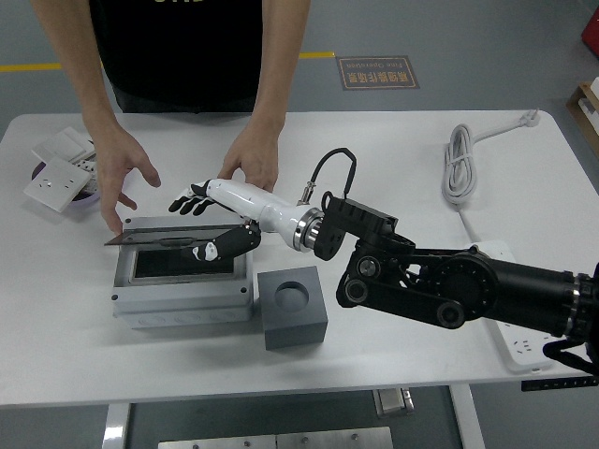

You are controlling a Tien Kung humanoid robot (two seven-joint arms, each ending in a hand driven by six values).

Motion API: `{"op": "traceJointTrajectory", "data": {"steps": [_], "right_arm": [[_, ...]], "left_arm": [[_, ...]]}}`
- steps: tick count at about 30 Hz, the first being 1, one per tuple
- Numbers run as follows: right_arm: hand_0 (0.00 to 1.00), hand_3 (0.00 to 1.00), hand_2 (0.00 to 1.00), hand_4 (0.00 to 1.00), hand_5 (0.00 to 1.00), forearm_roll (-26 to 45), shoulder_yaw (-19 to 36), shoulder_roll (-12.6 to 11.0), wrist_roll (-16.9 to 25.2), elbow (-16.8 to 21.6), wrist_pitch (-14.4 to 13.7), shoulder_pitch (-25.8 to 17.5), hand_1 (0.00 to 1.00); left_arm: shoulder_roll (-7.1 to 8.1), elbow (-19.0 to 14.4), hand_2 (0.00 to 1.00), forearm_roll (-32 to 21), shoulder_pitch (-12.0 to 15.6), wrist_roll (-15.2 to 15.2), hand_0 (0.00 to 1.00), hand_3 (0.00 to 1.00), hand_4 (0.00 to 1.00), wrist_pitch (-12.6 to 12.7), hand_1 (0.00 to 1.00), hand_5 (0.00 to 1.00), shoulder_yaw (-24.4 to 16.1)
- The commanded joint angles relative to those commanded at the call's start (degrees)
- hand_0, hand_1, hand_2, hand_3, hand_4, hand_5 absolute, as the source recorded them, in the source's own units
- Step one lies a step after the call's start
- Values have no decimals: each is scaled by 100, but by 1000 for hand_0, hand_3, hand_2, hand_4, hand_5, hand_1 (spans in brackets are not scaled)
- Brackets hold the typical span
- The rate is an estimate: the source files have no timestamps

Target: Pick up the cylinder from the cube,place it in the box,flap close box

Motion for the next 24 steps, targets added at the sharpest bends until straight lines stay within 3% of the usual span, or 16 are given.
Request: {"op": "traceJointTrajectory", "data": {"steps": [7, 8, 11, 13, 14, 19, 20, 24], "right_arm": [[780, 717, 726, 709, 213, 318, -483, -59, -72, 169, 59, -33, 699], [773, 714, 732, 657, 256, 383, -528, -47, -62, 154, 67, -72, 701], [773, 714, 732, 657, 256, 461, -537, -41, -41, 136, 63, -135, 701], [773, 714, 732, 657, 256, 478, -478, -63, -22, 139, 39, -155, 701], [780, 721, 742, 523, 407, 478, -441, -77, -14, 143, 27, -163, 710], [780, 721, 742, 523, 407, 302, -21, -244, -22, 271, -27, -224, 710], [784, 728, 746, 491, 509, 241, 83, -291, -37, 310, -32, -255, 710], [784, 728, 746, 491, 509, -33, 545, -447, -99, 437, -37, -422, 710]], "left_arm": [[29, 0, 854, -171, 13, -76, 923, 951, 2, 13, 852, 2, 53], [31, 0, 854, -191, 14, -83, 923, 951, 2, 15, 852, 2, 57], [33, 0, 854, -209, 20, -87, 923, 951, 2, 21, 852, 2, 53], [35, 0, 854, -215, 25, -86, 923, 951, 2, 24, 852, 2, 51], [36, 0, 854, -218, 26, -86, 923, 951, 2, 25, 852, 2, 51], [39, 0, 854, -215, 32, -85, 923, 951, 2, 25, 852, 2, 53], [37, 0, 854, -215, 34, -85, 923, 951, 2, 26, 852, 2, 54], [20, 0, 854, -184, 46, -69, 923, 951, 2, 22, 852, 2, 59]]}}
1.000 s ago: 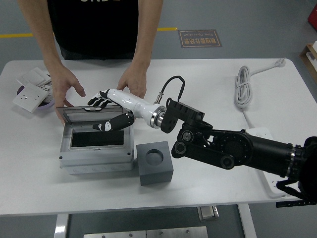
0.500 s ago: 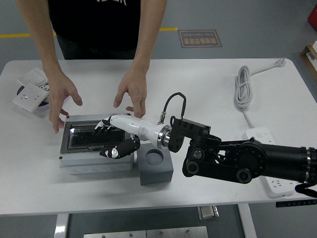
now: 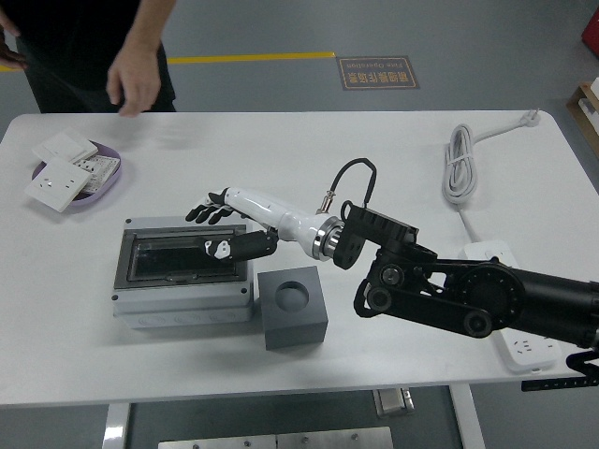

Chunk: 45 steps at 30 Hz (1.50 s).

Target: Pick up the cylinder from the cube,place it in the box,flap close box

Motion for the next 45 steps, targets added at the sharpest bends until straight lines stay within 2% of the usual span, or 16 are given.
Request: {"op": "traceJointTrajectory", "data": {"steps": [7, 8, 13, 14, 20, 24, 27, 31, 32, 33, 35, 37, 38, 43, 44, 45], "right_arm": [[781, 726, 746, 487, 534, -631, 947, -221, 29, 163, 9, -719, 709], [776, 722, 742, 531, 510, -724, 1102, -230, 58, 174, 5, -843, 708], [776, 722, 742, 531, 510, -1078, 1874, -182, 276, 253, 13, -1469, 708], [776, 711, 741, 556, 495, -1106, 2028, -158, 334, 260, 3, -1593, 706], [778, 704, 739, 569, 482, -909, 3021, -83, 665, 270, -7, -2426, 704], [778, 704, 739, 569, 482, -512, 3623, -217, 834, 514, -3, -2827, 704], [776, 695, 734, 585, 476, -371, 4002, -434, 820, 828, -20, -2749, 702], [776, 695, 734, 585, 476, -305, 4454, -845, 620, 1306, -34, -2380, 702], [773, 695, 733, 681, 513, -291, 4515, -937, 567, 1408, -35, -2286, 704], [773, 695, 733, 681, 513, -288, 4584, -1069, 477, 1561, -33, -2143, 704], [773, 695, 733, 681, 513, -306, 4638, -1181, 392, 1732, -34, -2000, 704], [773, 695, 733, 681, 513, -352, 4673, -1255, 315, 1850, -34, -1882, 704], [775, 724, 735, 804, 616, -369, 4681, -1272, 290, 1873, -33, -1850, 708], [775, 724, 735, 804, 616, -352, 4683, -1281, 253, 1811, 10, -1882, 708], [779, 724, 739, 832, 658, -345, 4688, -1279, 250, 1791, 22, -1902, 709], [779, 724, 739, 832, 658, -343, 4703, -1275, 246, 1770, 38, -1926, 709]], "left_arm": [[-64, 0, 854, -30, 61, 48, 923, 951, 2, 22, 852, 2, 60], [-75, 0, 854, -53, 67, 52, 923, 951, 2, 27, 852, 2, 80], [-128, 0, 854, -152, 90, 66, 923, 951, 2, 40, 852, 2, 182], [-135, 0, 854, -174, 100, 63, 923, 951, 2, 44, 852, 2, 196], [-186, 0, 854, -276, 190, 40, 923, 951, 2, 57, 852, 2, 283], [-249, 0, 854, -322, 268, 35, 923, 951, 2, 64, 852, 2, 334], [-288, 0, 854, -341, 307, 30, 923, 951, 2, 56, 852, 2, 383], [-293, 0, 854, -344, 361, 27, 923, 951, 2, 61, 852, 2, 395], [-291, 0, 854, -347, 374, 27, 923, 951, 2, 64, 852, 2, 398], [-287, 0, 854, -343, 392, 31, 923, 951, 2, 68, 852, 2, 395], [-283, 0, 854, -339, 409, 34, 923, 951, 2, 72, 852, 2, 393], [-279, 0, 854, -336, 418, 34, 923, 951, 2, 75, 852, 2, 388], [-278, 0, 854, -338, 417, 31, 923, 951, 2, 75, 852, 2, 388], [-297, 0, 854, -355, 384, 16, 923, 951, 2, 68, 852, 2, 393], [-302, 0, 854, -358, 378, 15, 923, 951, 2, 67, 852, 2, 394], [-308, 0, 854, -355, 373, 16, 923, 951, 2, 66, 852, 2, 390]]}}
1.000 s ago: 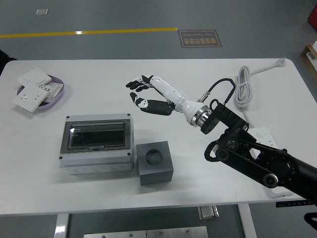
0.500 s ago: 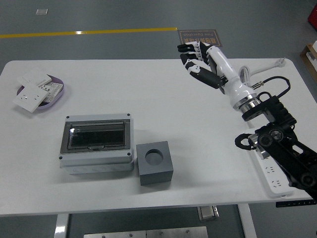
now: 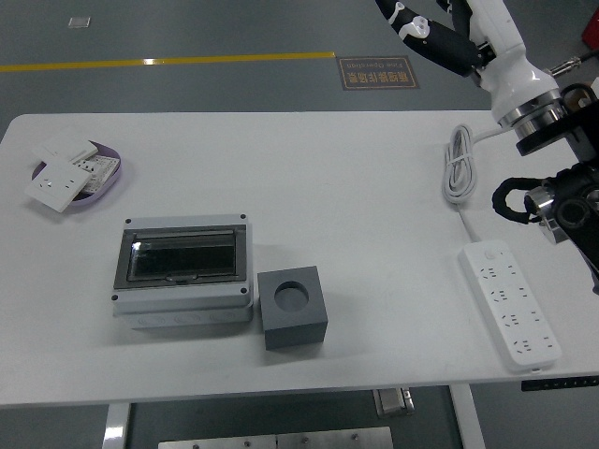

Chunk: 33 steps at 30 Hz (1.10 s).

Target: Pick up the cylinder from the cube,place it in the box,flap close box

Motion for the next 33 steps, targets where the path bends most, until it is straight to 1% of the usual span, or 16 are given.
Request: {"op": "traceJointTrajectory", "data": {"steps": [4, 13, 19, 27, 33], "right_arm": [[779, 724, 739, 832, 658, 11, 84, 51, 10, -74, 33, -102, 709], [782, 731, 741, 838, 670, 14, 135, 295, 32, -219, 63, -242, 712], [782, 730, 741, 838, 671, 26, 145, 334, 39, -285, 60, -282, 712], [785, 730, 742, 837, 674, 53, 168, 400, 57, -408, 65, -376, 713], [787, 728, 742, 839, 679, 77, 224, 463, 88, -470, 74, -513, 713]], "left_arm": [[8, 0, 854, 21, -8, 13, 923, 951, 2, 2, 852, 2, -27], [49, 0, 854, 46, -39, 31, 923, 951, 2, 8, 852, 2, -93], [24, 0, 854, 41, -54, 39, 923, 951, 2, 0, 852, 2, -63], [33, 0, 854, 22, -57, 30, 923, 951, 2, 6, 852, 2, -69], [27, 0, 854, 42, -88, 29, 923, 951, 2, -4, 852, 2, -96]]}}
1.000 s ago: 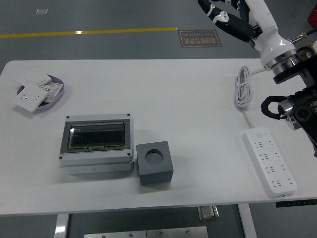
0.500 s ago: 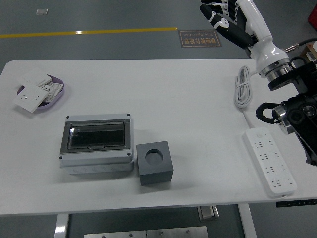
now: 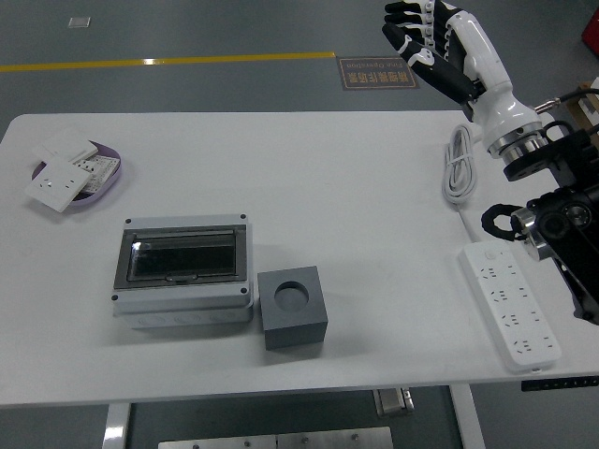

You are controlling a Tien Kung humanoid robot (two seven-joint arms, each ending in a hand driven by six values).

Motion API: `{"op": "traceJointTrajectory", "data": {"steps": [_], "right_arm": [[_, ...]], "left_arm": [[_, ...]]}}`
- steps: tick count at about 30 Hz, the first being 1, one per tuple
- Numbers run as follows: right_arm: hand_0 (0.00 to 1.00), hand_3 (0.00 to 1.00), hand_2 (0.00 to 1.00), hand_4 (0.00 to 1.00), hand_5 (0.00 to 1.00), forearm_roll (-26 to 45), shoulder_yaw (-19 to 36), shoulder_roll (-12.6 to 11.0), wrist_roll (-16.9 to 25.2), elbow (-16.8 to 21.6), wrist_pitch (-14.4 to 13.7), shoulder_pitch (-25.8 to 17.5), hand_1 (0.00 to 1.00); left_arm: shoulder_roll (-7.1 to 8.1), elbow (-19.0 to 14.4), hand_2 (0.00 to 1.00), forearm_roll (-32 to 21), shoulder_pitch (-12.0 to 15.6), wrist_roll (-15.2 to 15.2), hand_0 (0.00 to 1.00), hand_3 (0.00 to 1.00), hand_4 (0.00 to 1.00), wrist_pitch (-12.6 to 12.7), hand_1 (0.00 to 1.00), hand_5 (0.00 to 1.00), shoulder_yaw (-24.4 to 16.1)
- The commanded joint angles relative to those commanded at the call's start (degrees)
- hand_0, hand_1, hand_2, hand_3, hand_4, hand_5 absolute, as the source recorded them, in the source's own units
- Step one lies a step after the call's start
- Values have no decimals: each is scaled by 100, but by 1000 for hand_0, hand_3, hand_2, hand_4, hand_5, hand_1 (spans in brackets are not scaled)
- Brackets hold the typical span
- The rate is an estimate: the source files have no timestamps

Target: Pick up the cylinder from the cube,place it in the box,flap close box

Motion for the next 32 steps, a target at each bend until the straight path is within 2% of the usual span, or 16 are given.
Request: {"op": "traceJointTrajectory", "data": {"steps": [32], "right_arm": [[786, 718, 738, 811, 661, 126, 76, 430, 113, -148, -3, -352, 713]], "left_arm": [[45, 0, 854, 142, 20, 44, 923, 951, 2, 17, 852, 2, -159]]}}
